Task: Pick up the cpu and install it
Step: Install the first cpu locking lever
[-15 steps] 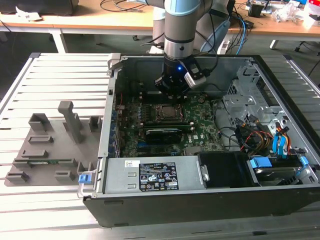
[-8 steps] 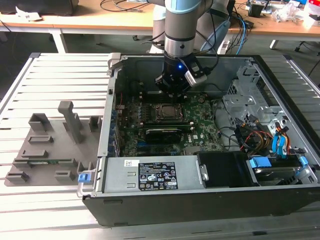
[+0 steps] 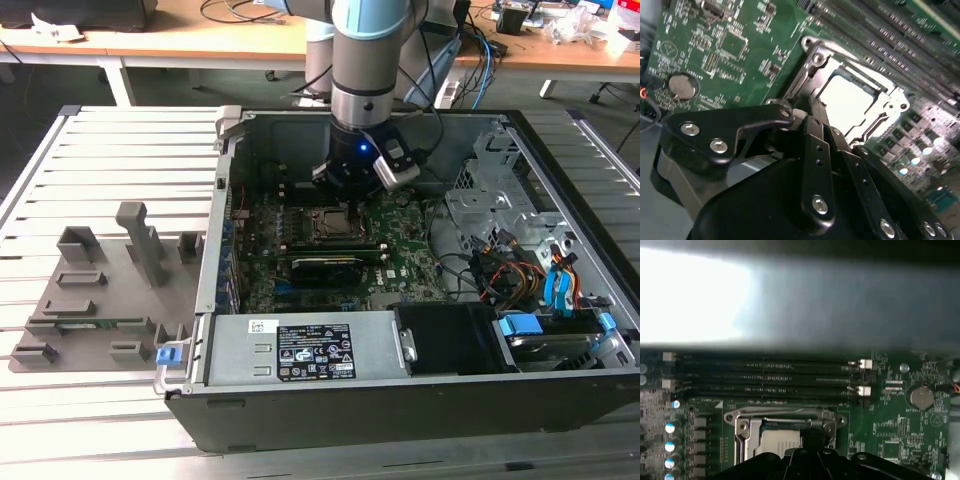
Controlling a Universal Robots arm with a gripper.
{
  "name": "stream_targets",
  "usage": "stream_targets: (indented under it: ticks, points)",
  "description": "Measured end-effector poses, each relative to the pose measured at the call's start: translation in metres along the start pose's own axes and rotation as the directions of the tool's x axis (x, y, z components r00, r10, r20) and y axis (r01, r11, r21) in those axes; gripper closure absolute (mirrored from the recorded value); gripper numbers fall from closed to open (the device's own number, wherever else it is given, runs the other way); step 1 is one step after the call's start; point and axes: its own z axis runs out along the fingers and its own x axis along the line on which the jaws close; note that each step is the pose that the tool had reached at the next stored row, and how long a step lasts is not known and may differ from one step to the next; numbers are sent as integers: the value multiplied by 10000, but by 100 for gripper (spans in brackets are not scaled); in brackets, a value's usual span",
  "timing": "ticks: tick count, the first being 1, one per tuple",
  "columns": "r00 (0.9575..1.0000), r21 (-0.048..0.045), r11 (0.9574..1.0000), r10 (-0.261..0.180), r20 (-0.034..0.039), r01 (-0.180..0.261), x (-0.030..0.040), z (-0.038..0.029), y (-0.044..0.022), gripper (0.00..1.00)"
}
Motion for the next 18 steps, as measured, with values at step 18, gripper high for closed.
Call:
stream_targets:
  ticks: [18]
  points:
    - [10000, 66, 10000, -2, -2, 2, -8, -264, -97, 89]
